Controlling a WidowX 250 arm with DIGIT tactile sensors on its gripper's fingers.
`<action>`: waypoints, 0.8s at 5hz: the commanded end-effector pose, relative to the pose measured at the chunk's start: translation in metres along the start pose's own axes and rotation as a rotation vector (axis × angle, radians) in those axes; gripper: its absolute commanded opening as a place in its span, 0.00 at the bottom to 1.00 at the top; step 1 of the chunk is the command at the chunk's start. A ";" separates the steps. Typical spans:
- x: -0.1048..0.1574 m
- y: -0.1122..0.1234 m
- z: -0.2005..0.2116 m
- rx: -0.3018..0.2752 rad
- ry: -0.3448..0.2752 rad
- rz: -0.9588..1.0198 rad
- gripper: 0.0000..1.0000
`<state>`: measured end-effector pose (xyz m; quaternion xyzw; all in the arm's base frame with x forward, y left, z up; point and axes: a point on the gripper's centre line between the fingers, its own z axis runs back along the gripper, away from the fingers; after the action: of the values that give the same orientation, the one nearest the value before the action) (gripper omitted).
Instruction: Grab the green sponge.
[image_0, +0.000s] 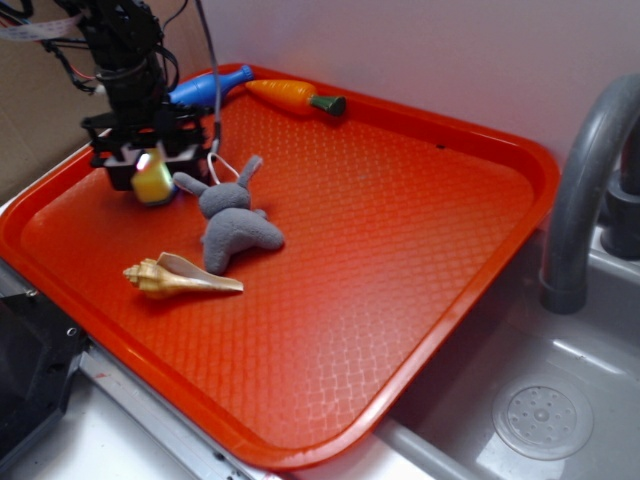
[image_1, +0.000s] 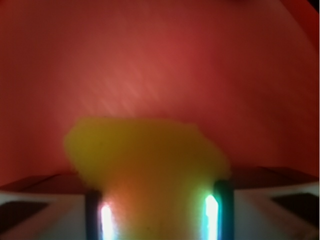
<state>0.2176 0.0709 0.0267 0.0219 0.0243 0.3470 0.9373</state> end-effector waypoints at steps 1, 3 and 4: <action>-0.003 -0.007 0.110 -0.087 -0.022 -0.395 0.00; -0.068 -0.012 0.204 -0.279 -0.108 -0.592 0.00; -0.086 -0.010 0.231 -0.356 -0.134 -0.590 0.00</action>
<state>0.1780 -0.0127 0.2492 -0.1270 -0.0687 0.0606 0.9877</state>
